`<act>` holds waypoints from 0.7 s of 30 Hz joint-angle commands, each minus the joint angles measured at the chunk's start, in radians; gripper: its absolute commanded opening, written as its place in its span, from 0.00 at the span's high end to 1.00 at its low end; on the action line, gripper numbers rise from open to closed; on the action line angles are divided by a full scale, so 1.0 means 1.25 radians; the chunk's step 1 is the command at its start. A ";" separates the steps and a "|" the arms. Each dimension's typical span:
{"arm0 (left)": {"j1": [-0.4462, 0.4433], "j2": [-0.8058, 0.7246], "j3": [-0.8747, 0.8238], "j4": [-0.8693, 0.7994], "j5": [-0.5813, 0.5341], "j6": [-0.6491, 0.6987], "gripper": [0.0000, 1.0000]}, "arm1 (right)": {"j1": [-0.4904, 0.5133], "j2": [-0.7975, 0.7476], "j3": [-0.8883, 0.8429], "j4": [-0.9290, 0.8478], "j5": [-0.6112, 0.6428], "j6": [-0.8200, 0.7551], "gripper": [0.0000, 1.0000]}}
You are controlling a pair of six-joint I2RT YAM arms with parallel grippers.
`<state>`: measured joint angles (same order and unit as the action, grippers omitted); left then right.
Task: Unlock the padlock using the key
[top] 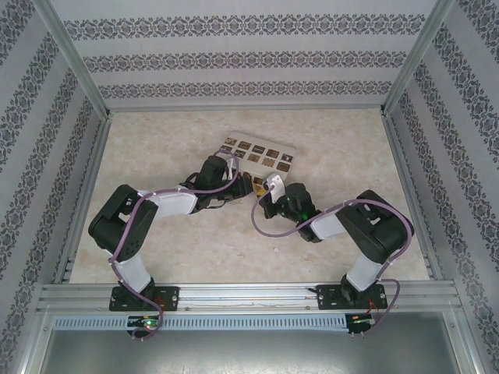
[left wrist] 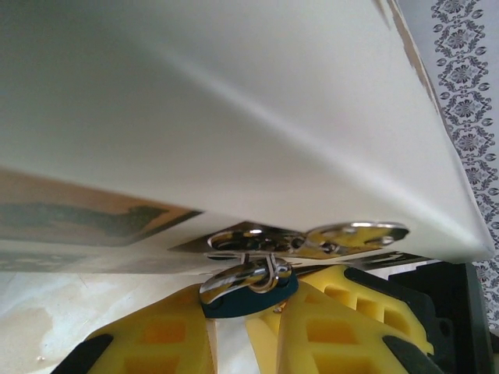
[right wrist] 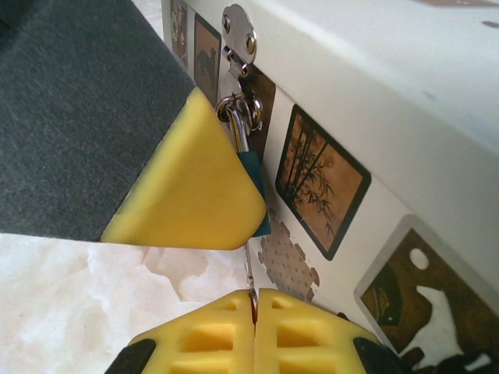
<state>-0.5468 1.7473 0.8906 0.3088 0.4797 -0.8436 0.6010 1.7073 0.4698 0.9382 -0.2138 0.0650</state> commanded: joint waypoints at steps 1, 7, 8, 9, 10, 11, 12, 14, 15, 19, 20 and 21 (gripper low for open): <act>-0.017 -0.023 0.019 0.001 0.084 -0.013 0.80 | -0.003 0.003 0.052 0.117 -0.080 0.019 1.00; -0.017 -0.026 0.022 -0.009 0.088 -0.008 0.80 | -0.019 0.002 0.067 0.124 -0.117 0.015 1.00; -0.017 -0.026 0.024 -0.010 0.088 -0.007 0.80 | -0.022 0.002 0.069 0.125 -0.124 0.015 1.00; -0.017 -0.025 0.023 -0.011 0.089 -0.005 0.80 | -0.025 0.004 0.070 0.127 -0.130 0.018 1.00; -0.017 -0.025 0.023 -0.014 0.089 -0.005 0.80 | -0.029 0.003 0.071 0.129 -0.136 0.022 1.00; -0.017 -0.025 0.023 -0.016 0.089 -0.003 0.80 | -0.031 0.002 0.073 0.131 -0.142 0.026 1.00; -0.017 -0.023 0.024 -0.019 0.088 -0.001 0.80 | -0.033 0.000 0.074 0.134 -0.148 0.030 1.00; -0.017 -0.023 0.022 -0.025 0.083 0.003 0.80 | -0.035 -0.006 0.079 0.133 -0.163 0.036 1.00; -0.017 -0.023 0.020 -0.025 0.083 0.004 0.80 | -0.035 -0.008 0.079 0.132 -0.168 0.037 1.00; -0.017 -0.017 0.020 -0.018 0.084 -0.002 0.80 | -0.033 -0.018 0.077 0.114 -0.176 0.016 1.00; -0.017 -0.016 0.021 -0.015 0.085 -0.002 0.80 | -0.034 -0.018 0.076 0.116 -0.180 0.015 1.00; -0.017 -0.016 0.021 -0.014 0.086 -0.003 0.80 | -0.036 -0.018 0.074 0.116 -0.185 0.016 1.00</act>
<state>-0.5411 1.7435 0.9024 0.3054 0.4740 -0.8467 0.5449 1.7176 0.5003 0.9321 -0.3500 0.0944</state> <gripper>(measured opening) 0.199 0.042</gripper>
